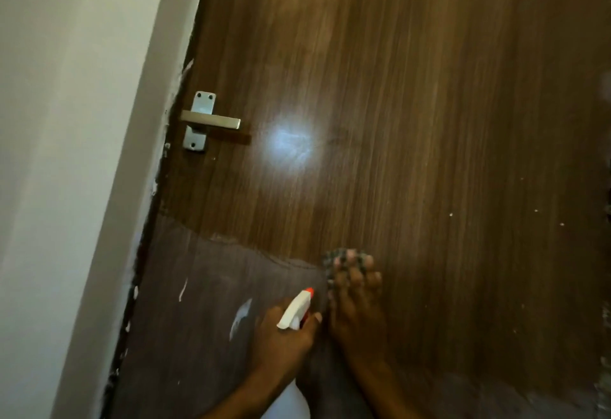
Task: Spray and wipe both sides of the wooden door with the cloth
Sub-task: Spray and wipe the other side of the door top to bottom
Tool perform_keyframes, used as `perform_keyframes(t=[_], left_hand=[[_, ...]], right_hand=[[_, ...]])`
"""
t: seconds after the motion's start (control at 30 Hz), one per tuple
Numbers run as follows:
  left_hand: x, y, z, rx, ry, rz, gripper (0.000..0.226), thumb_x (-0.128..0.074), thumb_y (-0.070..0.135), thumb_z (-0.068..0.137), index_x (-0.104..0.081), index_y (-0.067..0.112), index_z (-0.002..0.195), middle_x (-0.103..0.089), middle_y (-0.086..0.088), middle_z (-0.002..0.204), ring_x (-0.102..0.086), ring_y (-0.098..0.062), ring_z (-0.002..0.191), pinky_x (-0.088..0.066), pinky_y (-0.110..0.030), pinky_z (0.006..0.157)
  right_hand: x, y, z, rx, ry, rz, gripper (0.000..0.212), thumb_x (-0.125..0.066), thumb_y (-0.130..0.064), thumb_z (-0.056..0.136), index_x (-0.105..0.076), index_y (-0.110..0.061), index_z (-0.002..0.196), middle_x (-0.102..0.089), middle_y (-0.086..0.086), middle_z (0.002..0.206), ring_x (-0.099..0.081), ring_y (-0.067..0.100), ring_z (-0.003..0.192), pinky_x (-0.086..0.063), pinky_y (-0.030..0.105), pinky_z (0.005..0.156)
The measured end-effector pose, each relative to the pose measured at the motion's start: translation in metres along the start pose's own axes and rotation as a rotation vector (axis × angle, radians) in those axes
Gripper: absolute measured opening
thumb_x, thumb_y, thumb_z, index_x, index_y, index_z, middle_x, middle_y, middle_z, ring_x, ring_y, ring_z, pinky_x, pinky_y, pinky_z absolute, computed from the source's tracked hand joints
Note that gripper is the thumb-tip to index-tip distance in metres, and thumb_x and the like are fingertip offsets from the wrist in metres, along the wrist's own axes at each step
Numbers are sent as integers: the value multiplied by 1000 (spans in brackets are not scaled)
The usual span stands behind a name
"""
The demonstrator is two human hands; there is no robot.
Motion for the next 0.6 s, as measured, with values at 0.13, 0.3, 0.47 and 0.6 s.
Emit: perform_keyframes(t=[0.13, 0.3, 0.47, 0.6], left_hand=[[25, -14, 8, 39, -22, -52, 43, -77, 32, 74, -65, 12, 111, -67, -9, 110, -62, -22, 102, -48, -30, 91], [50, -33, 15, 81, -29, -45, 52, -76, 30, 76, -58, 9, 120, -63, -9, 116, -58, -24, 109, -41, -21, 84], [77, -41, 35, 82, 38, -27, 59, -79, 36, 71, -59, 8, 118, -63, -10, 115, -60, -24, 105, -48, -28, 88], [100, -40, 41, 0, 60, 44, 49, -75, 29, 76, -61, 12, 120, -64, -7, 117, -59, -23, 108, -43, -22, 88]], right_hand=[[-2, -19, -46, 316, -82, 77, 47, -41, -31, 103, -47, -23, 149, -36, 5, 160, -28, 29, 150, -30, 47, 115], [14, 17, -43, 109, 44, 50, 45, -44, -28, 97, -60, -16, 137, -50, 13, 148, -34, 33, 146, -36, 54, 109], [-1, -60, 47, -110, 9, 46, 57, -38, -29, 97, -41, -6, 149, -35, 22, 157, -29, 45, 146, -24, 57, 118], [-24, -124, 50, 157, -43, 64, 60, -44, -34, 97, -36, -13, 153, -27, 15, 162, -22, 40, 150, -21, 54, 119]])
Point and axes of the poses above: each hand's wrist, its own z-axis towards the middle knuckle, its own x-axis out of the back of the hand, y = z × x, the point moved 5 cm from there along z, towards the middle knuckle
